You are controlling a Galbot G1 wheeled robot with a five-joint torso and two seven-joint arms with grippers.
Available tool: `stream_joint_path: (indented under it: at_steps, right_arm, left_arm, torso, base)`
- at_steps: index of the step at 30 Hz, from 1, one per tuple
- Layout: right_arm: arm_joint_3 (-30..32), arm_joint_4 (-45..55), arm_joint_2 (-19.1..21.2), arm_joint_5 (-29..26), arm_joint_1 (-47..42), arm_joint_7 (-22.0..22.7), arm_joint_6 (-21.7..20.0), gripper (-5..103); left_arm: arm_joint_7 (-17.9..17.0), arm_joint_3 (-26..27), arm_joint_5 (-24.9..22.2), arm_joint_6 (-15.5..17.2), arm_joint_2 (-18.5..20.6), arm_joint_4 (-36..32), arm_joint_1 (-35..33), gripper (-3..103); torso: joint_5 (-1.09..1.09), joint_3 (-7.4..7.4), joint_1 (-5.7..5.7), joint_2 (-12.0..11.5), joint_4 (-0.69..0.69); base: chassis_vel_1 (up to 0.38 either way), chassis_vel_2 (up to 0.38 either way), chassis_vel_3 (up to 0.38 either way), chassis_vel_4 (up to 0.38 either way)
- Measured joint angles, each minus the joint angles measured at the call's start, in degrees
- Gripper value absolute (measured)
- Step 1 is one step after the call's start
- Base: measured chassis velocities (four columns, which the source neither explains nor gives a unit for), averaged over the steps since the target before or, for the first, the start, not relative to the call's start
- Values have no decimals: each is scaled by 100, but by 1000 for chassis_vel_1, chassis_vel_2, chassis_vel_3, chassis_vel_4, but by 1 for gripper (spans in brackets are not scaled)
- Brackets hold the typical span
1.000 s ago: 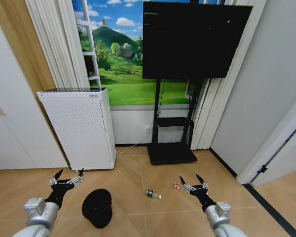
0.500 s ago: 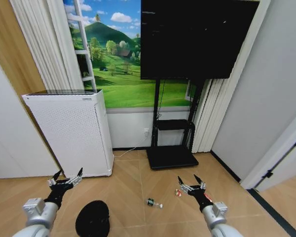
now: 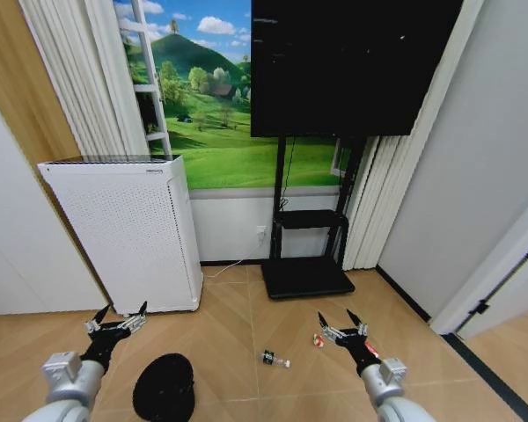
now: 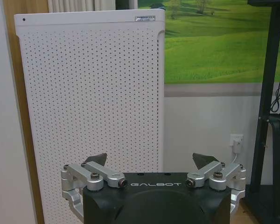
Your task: Pick up the trash bin and place the garbage on the floor into it.
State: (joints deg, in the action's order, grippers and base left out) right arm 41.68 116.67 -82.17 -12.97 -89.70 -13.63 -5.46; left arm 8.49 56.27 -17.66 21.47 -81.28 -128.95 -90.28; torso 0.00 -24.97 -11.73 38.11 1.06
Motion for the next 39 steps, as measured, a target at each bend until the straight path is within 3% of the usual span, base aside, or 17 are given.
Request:
stream_joint_path:
  at_steps: [29, 32, 35, 39]
  right_arm:
    - [1, -19, -2, -46, 31, 13, -21, 100]
    - [-65, -137, -51, -61, 101, 272, 220, 100]
    - [-168, -402, -166, -92, 337, 811, 981, 100]
    - [-166, -417, -165, -141, 413, 934, 1135, 100]
  left_arm:
    - [107, 19, 30, -73, -34, 49, -3, 100]
    - [131, 23, 229, -140, -37, 99, -16, 100]
    - [224, 20, 410, -251, -47, 135, -53, 100]
    - [267, 6, 424, -261, -50, 130, -58, 100]
  torso:
    - [0, 423, 276, -702, 0]
    - [0, 464, 304, -771, 0]
    - [0, 534, 348, -885, -1]
    - [0, 579, 372, -954, -1]
  base:
    - [0, 0, 0, 0]
    - [0, 0, 0, 0]
    - [0, 0, 0, 0]
    - [0, 0, 0, 0]
